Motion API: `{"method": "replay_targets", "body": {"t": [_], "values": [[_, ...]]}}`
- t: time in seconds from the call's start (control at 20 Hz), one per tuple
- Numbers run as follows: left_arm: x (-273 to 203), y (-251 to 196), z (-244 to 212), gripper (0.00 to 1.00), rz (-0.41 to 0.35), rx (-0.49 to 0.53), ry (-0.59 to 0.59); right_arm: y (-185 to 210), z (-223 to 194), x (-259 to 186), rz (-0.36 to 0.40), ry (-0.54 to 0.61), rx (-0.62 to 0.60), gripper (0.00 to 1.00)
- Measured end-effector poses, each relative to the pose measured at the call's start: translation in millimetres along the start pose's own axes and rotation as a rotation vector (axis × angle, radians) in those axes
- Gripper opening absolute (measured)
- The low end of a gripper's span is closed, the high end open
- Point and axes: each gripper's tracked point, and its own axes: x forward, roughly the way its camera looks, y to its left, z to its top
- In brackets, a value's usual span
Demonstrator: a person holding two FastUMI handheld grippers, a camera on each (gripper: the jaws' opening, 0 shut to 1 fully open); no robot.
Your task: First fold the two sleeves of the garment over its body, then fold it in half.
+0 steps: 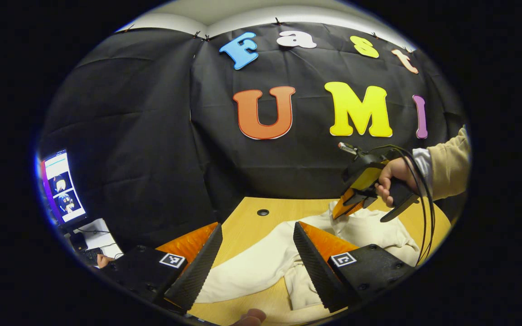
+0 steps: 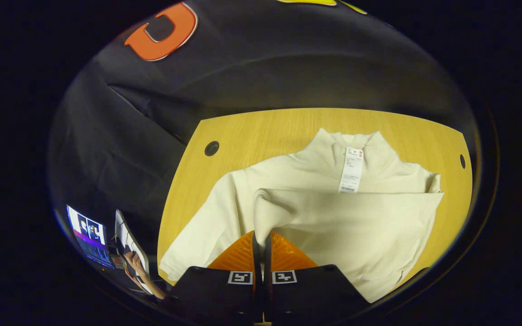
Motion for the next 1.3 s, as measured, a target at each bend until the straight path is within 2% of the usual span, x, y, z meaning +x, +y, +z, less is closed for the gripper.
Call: {"method": "replay_targets", "body": {"t": [0.1, 0.3, 0.45, 0.7, 0.8, 0.85, 0.9, 1.0, 1.05, 1.1, 1.15, 1.3], "values": [[-7, 1, 2, 1.00, -0.017, -0.017, -0.024, 15, -5, 19, 0.002, 0.018, -0.024, 0.01], [-12, 11, 2, 1.00, -0.023, -0.019, -0.043, 20, -14, 56, -0.060, 0.065, -0.098, 0.01], [-14, 18, 0, 1.00, -0.011, -0.017, -0.039, 20, -22, 76, -0.095, 0.090, -0.098, 0.01], [-20, 30, -7, 1.00, 0.009, -0.006, -0.023, 18, -27, 87, -0.113, 0.105, -0.089, 0.04], [-23, 35, -12, 1.00, 0.019, -0.003, -0.017, 20, -29, 85, -0.095, 0.103, -0.069, 0.07], [-23, 35, -12, 1.00, 0.020, -0.001, -0.015, 19, -27, 80, -0.091, 0.098, -0.060, 0.13], [-23, 35, -15, 1.00, 0.023, 0.006, -0.012, 23, -27, 79, -0.066, 0.091, -0.051, 0.16], [-23, 36, -15, 1.00, 0.031, 0.023, -0.013, 21, -24, 65, -0.067, 0.075, -0.071, 0.38], [-23, 34, -16, 1.00, 0.030, 0.024, -0.014, 19, -22, 59, -0.072, 0.063, -0.095, 0.58], [-22, 31, -18, 1.00, 0.018, 0.024, -0.011, 17, -19, 48, -0.080, 0.043, -0.117, 0.70], [-21, 24, -17, 1.00, 0.006, 0.025, -0.008, 18, -15, 40, -0.070, 0.019, -0.129, 0.66], [-19, 9, -15, 1.00, -0.016, 0.014, -0.010, 7, 0, -2, -0.070, -0.064, -0.170, 0.83]]}}
